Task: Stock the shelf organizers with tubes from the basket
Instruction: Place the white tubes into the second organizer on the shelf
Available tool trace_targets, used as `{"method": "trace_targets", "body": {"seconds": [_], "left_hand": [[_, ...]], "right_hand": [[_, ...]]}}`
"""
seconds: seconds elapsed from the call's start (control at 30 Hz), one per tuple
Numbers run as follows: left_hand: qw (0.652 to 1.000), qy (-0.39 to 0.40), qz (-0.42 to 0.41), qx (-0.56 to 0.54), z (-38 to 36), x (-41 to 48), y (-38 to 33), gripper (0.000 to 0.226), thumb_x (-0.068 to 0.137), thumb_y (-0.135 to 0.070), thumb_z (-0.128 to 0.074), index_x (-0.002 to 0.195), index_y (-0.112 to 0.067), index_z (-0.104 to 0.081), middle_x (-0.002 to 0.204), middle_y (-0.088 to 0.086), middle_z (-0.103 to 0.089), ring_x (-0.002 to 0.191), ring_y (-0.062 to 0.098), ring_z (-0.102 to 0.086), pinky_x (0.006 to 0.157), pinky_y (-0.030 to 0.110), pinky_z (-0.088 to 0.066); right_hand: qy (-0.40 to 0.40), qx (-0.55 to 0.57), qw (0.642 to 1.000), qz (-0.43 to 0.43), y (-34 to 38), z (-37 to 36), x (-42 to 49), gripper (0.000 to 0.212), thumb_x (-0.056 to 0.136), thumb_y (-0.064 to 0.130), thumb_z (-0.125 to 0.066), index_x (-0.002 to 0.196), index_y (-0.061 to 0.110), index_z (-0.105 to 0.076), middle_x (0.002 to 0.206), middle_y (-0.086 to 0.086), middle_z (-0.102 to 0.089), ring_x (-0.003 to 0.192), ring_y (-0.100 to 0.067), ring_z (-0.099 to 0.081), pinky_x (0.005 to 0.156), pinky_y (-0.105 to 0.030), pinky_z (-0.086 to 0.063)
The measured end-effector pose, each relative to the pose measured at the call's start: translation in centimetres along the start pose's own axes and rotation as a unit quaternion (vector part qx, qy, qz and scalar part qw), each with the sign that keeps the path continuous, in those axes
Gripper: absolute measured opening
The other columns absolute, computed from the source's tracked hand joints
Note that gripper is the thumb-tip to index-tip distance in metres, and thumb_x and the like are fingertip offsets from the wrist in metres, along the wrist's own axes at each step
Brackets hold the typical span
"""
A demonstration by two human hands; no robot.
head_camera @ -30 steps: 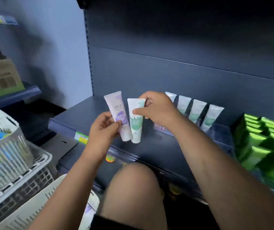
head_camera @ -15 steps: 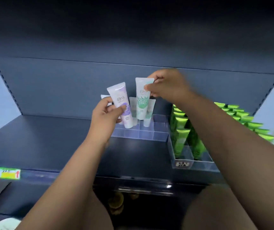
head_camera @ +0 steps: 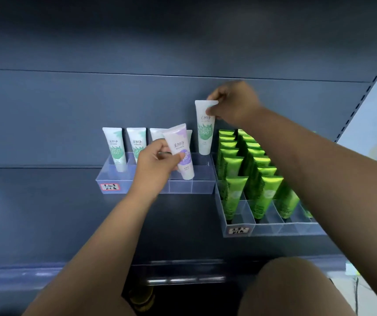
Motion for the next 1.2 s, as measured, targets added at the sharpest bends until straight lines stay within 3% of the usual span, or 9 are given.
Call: {"method": "trace_targets", "body": {"seconds": [0.17,0.33,0.53,0.83,1.0,1.2], "left_hand": [[1.000,-0.011,0.004,0.004,-1.1,1.5,1.2,0.020,0.086,-0.001,-0.076,0.103,-0.010,-0.073,0.092,0.002,-0.077,0.087,0.017,-0.072,0.090,0.051,-0.060],[1.000,-0.012,0.004,0.012,-1.7,2.1,1.7,0.019,0.085,0.000,-0.076,0.100,-0.010,-0.072,0.084,-0.009,-0.075,0.077,0.005,-0.069,0.076,0.029,-0.057],[1.000,-0.020,0.009,0.022,-0.8,2.4,2.3,0.021,0.085,-0.002,-0.077,0.104,-0.010,-0.073,0.096,0.002,-0.078,0.089,0.015,-0.073,0.086,0.036,-0.061],[0.999,-0.028,0.017,0.029,-0.5,2.5,2.4,0.022,0.086,-0.003,-0.077,0.106,-0.011,-0.073,0.098,0.000,-0.078,0.092,0.014,-0.074,0.083,0.030,-0.060],[0.999,-0.033,0.018,0.034,-0.5,2.5,2.3,0.020,0.087,-0.003,-0.076,0.104,-0.014,-0.073,0.096,-0.003,-0.078,0.090,0.011,-0.074,0.083,0.029,-0.061],[0.998,-0.036,0.018,0.038,-0.5,2.6,2.4,0.020,0.087,-0.004,-0.077,0.104,-0.014,-0.073,0.097,-0.003,-0.078,0.089,0.011,-0.074,0.082,0.029,-0.060]], "right_hand": [[0.013,-0.095,0.995,0.024,-1.0,-0.8,0.5,0.017,0.075,0.020,-0.083,0.092,0.023,-0.080,0.091,0.008,-0.072,0.085,-0.008,-0.064,0.072,-0.018,-0.044],[0.030,-0.102,0.994,0.001,-2.0,-2.4,0.9,0.016,0.077,0.018,-0.081,0.093,0.022,-0.081,0.096,0.006,-0.075,0.084,-0.007,-0.064,0.070,-0.017,-0.042],[0.066,-0.159,0.985,0.027,-2.4,-3.9,1.5,0.015,0.079,0.017,-0.080,0.093,0.021,-0.080,0.099,0.004,-0.076,0.096,-0.013,-0.068,0.077,-0.016,-0.042],[0.096,-0.186,0.977,0.043,-3.2,-5.1,1.5,0.013,0.081,0.016,-0.078,0.094,0.016,-0.081,0.101,0.001,-0.077,0.100,-0.017,-0.069,0.088,-0.024,-0.052],[0.089,-0.186,0.978,0.041,-3.8,-5.2,1.7,0.010,0.082,0.016,-0.075,0.091,0.016,-0.080,0.099,0.000,-0.077,0.098,-0.018,-0.069,0.080,-0.020,-0.047],[0.092,-0.214,0.970,0.073,-3.7,-5.0,1.4,0.022,0.080,0.006,-0.062,0.090,0.014,-0.079,0.099,-0.003,-0.077,0.097,-0.025,-0.068,0.087,-0.032,-0.054]]}}
Point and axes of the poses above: each hand's wrist, its own x-axis towards the middle knuckle, its own z-axis out of the back of the hand, y = z × x, the point moved 1 cm from there along x, towards the middle knuckle
